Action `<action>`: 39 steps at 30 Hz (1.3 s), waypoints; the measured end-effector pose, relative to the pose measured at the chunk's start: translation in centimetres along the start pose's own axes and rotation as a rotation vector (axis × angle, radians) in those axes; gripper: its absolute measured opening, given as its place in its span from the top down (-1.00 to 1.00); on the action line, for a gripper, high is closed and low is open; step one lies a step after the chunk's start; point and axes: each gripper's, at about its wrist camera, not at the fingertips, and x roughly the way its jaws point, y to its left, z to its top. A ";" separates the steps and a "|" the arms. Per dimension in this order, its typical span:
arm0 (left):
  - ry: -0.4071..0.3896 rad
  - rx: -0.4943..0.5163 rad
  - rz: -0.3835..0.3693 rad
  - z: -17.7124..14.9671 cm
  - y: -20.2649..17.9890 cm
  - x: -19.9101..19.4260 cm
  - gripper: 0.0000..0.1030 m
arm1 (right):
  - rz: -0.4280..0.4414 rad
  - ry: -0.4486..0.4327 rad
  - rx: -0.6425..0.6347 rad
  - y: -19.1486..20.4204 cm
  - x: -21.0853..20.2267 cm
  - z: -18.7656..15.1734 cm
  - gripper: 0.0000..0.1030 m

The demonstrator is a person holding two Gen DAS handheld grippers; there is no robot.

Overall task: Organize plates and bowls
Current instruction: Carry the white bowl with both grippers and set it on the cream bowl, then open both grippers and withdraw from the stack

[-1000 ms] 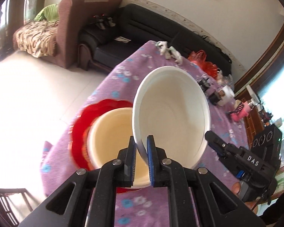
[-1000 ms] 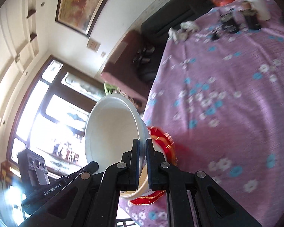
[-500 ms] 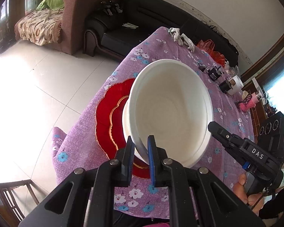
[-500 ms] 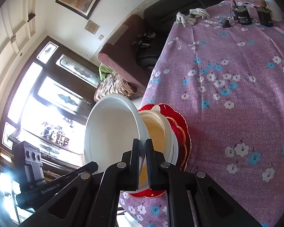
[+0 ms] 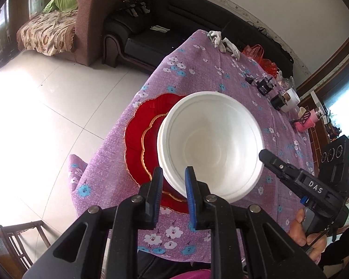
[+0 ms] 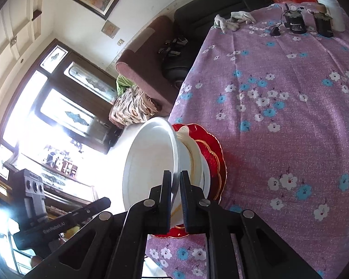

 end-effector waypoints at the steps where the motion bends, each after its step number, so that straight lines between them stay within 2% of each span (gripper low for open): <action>1: -0.004 -0.001 0.001 0.0 0.0 -0.1 0.64 | 0.000 0.006 0.000 0.0 0.2 -0.1 0.79; 9: -0.012 -0.014 -0.020 0.0 0.2 -0.6 0.61 | -0.026 0.053 -0.022 0.1 1.6 -0.3 0.79; 13: -0.012 0.000 -0.031 0.1 -0.4 -0.7 0.61 | 0.005 0.097 0.026 -0.7 1.6 -0.1 0.77; 18: -0.044 0.027 -0.040 -0.1 -1.7 -1.1 0.58 | 0.021 0.016 0.011 -0.8 -1.2 0.7 0.65; 19: -0.058 0.037 -0.035 -0.1 -2.1 -1.2 0.54 | 0.020 0.000 0.004 -0.8 -1.7 0.7 0.59; 21: -0.106 0.074 -0.009 -0.5 -3.4 -1.5 0.31 | 0.005 -0.067 -0.030 -0.9 -3.4 0.8 0.27; 22: -0.131 0.088 -0.003 -0.8 -3.9 -1.6 0.26 | -0.003 -0.088 -0.037 -1.0 -3.9 0.9 0.22; 25: -0.214 0.116 0.024 -1.3 -5.5 -2.0 0.11 | -0.011 -0.176 -0.056 -2.1 -6.0 0.7 0.20; 27: -0.273 0.131 0.040 -1.7 -6.7 -2.0 -0.22 | -0.027 -0.240 -0.073 -3.0 -7.4 0.3 0.20; 28: -0.293 0.138 0.043 -1.8 -7.2 -2.0 -0.29 | -0.043 -0.270 -0.085 -3.3 -8.1 0.0 0.20; 31: -0.375 0.195 0.084 -2.7 -9.8 -1.7 -0.36 | -0.090 -0.345 -0.123 -4.3 -9.9 -0.9 0.20; 36: -0.493 0.253 0.204 -4.2 -12.5 -1.3 -0.74 | -0.130 -0.412 -0.186 -5.3 -12.2 -2.6 0.20; 39: -0.538 0.266 0.237 -4.9 -13.2 -1.2 -0.77 | -0.128 -0.449 -0.228 -5.4 -13.3 -3.6 0.20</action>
